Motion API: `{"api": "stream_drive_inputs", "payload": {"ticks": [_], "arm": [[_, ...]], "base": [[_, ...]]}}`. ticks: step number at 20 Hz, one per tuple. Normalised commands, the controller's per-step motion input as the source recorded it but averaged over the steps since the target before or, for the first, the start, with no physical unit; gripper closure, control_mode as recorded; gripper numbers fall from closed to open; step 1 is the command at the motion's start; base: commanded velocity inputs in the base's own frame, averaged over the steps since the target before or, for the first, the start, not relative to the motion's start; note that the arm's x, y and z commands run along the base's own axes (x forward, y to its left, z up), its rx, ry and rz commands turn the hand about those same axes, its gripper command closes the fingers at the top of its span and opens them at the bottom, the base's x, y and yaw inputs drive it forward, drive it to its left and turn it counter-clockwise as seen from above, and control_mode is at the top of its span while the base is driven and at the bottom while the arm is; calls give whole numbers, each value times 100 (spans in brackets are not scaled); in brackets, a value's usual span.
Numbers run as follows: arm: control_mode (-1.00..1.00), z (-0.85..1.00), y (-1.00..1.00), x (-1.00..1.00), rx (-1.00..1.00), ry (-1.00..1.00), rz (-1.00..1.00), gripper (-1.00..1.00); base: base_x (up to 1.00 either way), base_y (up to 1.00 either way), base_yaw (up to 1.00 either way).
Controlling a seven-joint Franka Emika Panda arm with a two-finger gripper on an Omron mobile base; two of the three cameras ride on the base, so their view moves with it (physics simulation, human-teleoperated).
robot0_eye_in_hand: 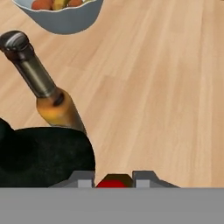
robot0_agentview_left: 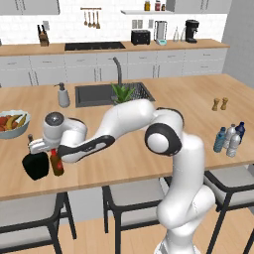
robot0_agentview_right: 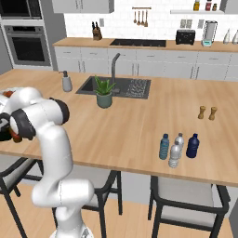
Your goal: Move the plastic bottles in the middle to the plastics group, and the glass bottles in the middle to the glass group.
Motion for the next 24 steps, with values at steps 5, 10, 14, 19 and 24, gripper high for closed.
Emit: {"api": "stream_drive_inputs", "payload": {"ticks": [5, 10, 14, 19, 24], "arm": [[-100, -15, -18, -1, 0, 0, 0, -100], [-100, -6, -11, -2, 0, 0, 1, -100], [-100, 0, -2, 0, 0, 0, 1, -100], [-100, 34, 0, 3, 4, -1, 0, -100], [-100, 44, -4, -1, 0, -8, 0, -100]], "base": [[0, 0, 0], [0, 0, 0], [0, 0, 0], [0, 0, 0], [0, 0, 0]]}}
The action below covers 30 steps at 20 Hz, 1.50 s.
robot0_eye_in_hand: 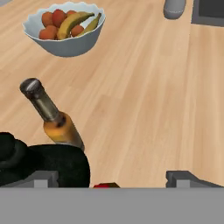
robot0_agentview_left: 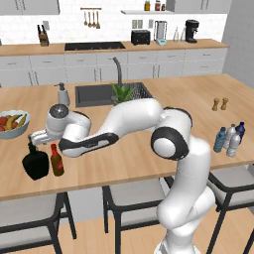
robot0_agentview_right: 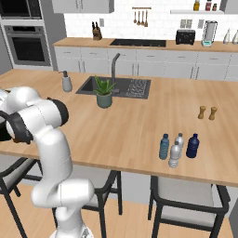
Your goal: Move the plastic bottles in the middle to the plastics group, and the glass bottles in the middle to the glass group.
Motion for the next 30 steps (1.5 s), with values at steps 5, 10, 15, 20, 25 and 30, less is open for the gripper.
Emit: {"api": "stream_drive_inputs", "payload": {"ticks": [5, 10, 15, 20, 25, 30], "arm": [[-100, 37, -48, -13, 0, -3, -4, -100], [-100, 21, -83, -6, 1, 0, -9, -100], [-100, 17, -98, -6, 8, 0, -9, -100], [-100, 2, -100, -7, 2, 3, -4, -100], [-100, 9, -98, -9, 0, 2, 0, -100], [-100, 19, -84, -34, 0, 2, 0, -100]], "base": [[0, 0, 0], [0, 0, 0], [0, 0, 0], [0, 0, 0], [0, 0, 0], [0, 0, 0]]}}
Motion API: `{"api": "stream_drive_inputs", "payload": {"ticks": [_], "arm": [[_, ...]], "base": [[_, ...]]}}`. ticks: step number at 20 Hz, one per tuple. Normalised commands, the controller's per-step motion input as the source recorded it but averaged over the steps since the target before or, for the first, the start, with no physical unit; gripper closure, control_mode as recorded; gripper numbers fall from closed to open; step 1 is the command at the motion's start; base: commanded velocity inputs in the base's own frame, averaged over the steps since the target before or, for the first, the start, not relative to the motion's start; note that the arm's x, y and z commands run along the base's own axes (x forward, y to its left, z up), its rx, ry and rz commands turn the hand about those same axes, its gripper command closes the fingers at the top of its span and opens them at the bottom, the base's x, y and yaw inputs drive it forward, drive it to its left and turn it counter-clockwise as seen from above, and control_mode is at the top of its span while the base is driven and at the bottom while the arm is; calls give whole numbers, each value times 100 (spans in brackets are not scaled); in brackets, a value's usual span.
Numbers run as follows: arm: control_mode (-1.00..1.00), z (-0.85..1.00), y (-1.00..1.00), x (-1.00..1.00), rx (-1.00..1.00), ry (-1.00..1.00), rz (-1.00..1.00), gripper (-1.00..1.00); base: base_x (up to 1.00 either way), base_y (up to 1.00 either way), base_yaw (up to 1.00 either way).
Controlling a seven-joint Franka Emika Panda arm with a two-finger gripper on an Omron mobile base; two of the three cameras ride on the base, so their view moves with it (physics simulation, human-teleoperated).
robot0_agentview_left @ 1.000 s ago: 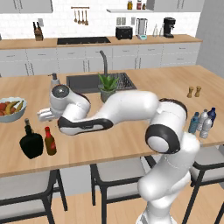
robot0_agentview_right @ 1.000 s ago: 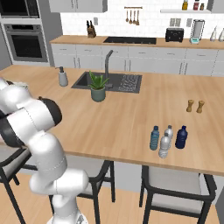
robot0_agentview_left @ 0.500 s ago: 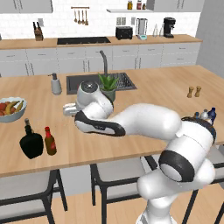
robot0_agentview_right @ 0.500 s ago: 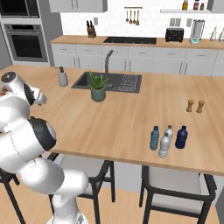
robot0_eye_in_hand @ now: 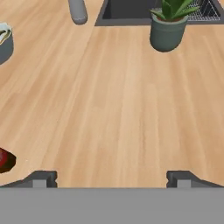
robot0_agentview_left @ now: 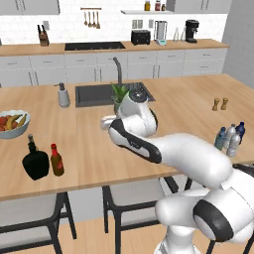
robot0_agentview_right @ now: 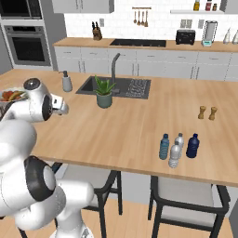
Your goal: Move the plastic bottles in the middle to the plastics group, and the glass bottles in the middle to the glass group.
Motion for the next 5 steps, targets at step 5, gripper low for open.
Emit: {"api": "stream_drive_inputs", "payload": {"ticks": [5], "arm": [[-100, 17, -73, -73, 0, 0, 2, -100]], "base": [[0, 0, 0]]}}
